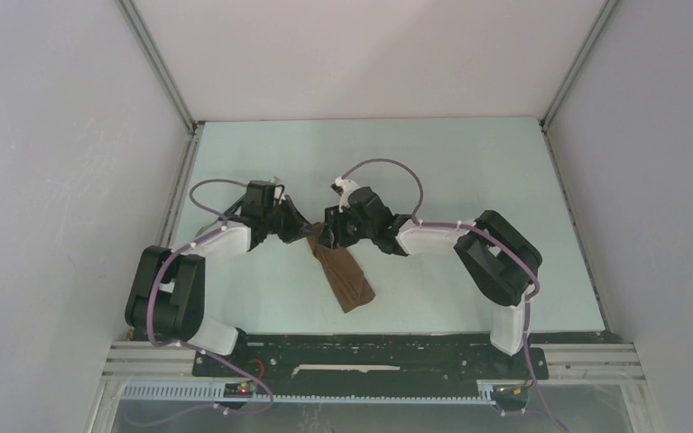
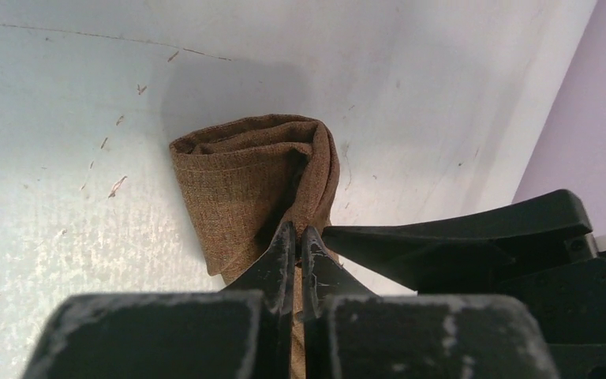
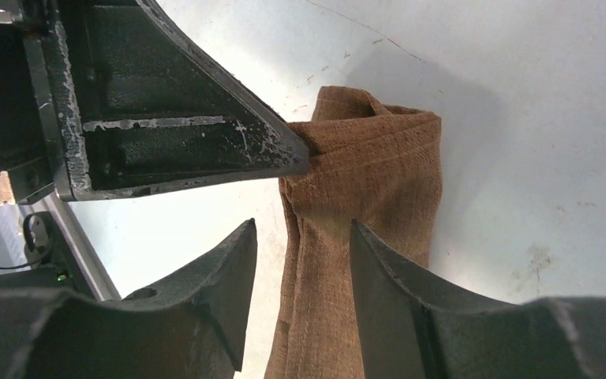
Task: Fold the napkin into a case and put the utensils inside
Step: Grasp the top corner of the smaller rectangle folded napkin from the folded napkin.
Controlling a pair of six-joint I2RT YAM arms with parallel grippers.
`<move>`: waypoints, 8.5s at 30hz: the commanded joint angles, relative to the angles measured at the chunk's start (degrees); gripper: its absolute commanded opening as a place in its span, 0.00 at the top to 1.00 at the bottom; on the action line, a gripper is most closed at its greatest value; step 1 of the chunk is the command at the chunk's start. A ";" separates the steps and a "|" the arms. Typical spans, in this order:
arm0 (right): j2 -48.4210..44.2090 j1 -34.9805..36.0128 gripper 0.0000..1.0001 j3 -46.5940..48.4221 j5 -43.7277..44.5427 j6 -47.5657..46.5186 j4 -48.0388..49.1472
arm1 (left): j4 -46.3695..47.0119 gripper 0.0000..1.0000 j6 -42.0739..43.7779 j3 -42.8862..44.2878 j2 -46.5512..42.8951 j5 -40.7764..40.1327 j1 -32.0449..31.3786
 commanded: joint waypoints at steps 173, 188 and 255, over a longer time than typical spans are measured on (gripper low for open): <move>16.53 1.63 0.74 12.65 -8.17 10.86 2.40 | -11.25 1.00 3.23 -1.68 -9.43 -16.86 -3.17; 8.83 -2.07 0.54 9.92 -16.06 11.01 3.20 | -12.63 1.00 5.91 -2.57 -9.47 -15.74 -0.21; 18.10 0.74 0.74 13.67 -15.37 18.89 10.65 | -27.72 0.85 10.80 9.28 1.62 -35.77 -6.92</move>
